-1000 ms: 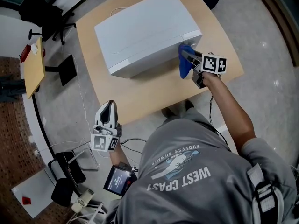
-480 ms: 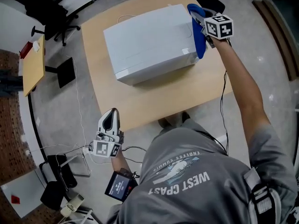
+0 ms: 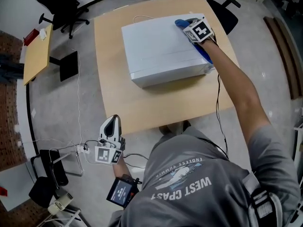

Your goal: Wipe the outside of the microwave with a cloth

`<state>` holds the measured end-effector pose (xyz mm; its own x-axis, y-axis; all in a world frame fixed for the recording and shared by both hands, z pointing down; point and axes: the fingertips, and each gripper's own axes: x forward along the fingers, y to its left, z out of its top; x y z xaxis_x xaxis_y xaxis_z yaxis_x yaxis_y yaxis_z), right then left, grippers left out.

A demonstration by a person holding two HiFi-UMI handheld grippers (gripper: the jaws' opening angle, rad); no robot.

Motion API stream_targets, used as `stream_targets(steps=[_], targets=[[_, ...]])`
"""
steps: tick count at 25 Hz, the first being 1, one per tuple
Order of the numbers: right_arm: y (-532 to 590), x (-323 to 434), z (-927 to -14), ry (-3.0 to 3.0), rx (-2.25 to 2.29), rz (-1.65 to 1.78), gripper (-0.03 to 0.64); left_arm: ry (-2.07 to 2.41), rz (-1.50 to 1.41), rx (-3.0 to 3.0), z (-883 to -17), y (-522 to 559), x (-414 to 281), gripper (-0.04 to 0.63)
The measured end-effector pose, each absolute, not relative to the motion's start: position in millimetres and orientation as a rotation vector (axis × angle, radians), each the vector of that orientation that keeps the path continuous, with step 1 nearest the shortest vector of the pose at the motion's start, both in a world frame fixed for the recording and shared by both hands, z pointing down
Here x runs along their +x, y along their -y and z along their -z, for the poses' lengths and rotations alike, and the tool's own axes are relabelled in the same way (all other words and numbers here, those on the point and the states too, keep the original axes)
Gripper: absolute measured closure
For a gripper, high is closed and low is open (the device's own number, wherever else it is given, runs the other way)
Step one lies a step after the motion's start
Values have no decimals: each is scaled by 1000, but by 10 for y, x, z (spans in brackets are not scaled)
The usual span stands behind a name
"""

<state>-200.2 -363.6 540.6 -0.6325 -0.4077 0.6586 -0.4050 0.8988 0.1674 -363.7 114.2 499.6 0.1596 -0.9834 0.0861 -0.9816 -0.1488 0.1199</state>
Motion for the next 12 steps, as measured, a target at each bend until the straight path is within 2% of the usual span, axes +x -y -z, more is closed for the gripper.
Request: stream_targets(steps=[7, 12], targets=[[2612, -3864, -5229, 2468, 277, 42, 528, 1981, 56, 2255, -4980, -1220, -3895, 572], [1690, -4839, -5270, 2461, 6, 113, 528, 2018, 63, 2227, -4967, -1298, -4058, 572]])
